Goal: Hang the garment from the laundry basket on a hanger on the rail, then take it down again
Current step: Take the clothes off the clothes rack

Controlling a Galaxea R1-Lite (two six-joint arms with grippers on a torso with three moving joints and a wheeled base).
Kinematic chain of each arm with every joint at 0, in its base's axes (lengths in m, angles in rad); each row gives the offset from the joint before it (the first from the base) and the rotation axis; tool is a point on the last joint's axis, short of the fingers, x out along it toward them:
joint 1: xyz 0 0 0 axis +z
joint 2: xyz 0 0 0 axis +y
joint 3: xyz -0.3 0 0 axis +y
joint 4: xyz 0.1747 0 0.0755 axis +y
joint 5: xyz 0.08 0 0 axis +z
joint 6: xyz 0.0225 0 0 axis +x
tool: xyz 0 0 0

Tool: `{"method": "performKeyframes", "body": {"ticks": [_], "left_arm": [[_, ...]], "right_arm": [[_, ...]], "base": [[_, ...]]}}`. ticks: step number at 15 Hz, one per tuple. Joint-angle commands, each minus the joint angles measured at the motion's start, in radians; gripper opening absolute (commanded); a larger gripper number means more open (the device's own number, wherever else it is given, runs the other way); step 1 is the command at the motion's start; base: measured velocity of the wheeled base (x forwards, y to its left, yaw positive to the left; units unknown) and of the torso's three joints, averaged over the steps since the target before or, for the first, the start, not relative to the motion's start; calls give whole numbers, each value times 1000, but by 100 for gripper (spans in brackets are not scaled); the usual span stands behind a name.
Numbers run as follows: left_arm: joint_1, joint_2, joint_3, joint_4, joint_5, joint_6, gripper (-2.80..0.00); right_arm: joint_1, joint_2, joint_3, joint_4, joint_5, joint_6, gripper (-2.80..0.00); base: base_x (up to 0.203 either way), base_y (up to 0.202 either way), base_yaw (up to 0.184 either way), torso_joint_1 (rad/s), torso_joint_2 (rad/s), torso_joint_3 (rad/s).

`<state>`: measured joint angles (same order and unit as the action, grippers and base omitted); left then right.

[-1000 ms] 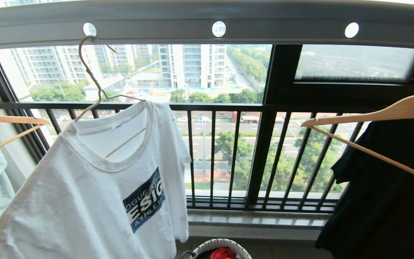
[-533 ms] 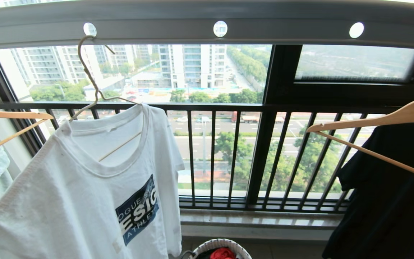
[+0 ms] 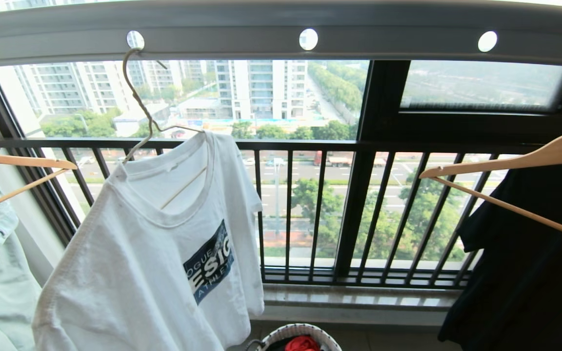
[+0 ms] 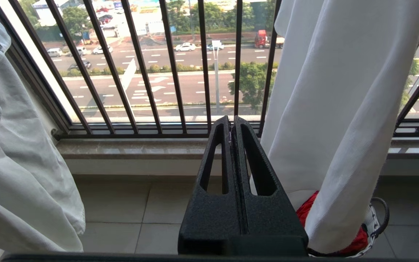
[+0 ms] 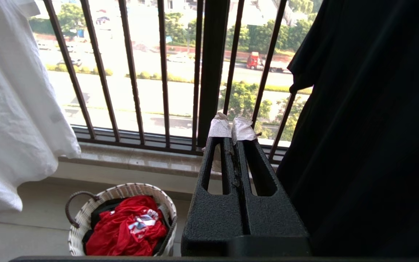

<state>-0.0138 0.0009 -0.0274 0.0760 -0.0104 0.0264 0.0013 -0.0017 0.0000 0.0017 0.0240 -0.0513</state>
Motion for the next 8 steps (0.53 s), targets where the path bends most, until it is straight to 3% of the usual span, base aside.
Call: {"method": "performKeyframes", "body": {"ticks": [1, 8], "left_arm": [[0, -1, 0, 1, 0, 0, -280], [0, -1, 0, 1, 0, 0, -280]], "right_arm": [[-1, 2, 0, 0, 1, -1, -280], [0, 2, 0, 0, 1, -1, -280]], "base": [[0, 0, 0, 0, 0, 0], [0, 0, 0, 0, 0, 0]]}}
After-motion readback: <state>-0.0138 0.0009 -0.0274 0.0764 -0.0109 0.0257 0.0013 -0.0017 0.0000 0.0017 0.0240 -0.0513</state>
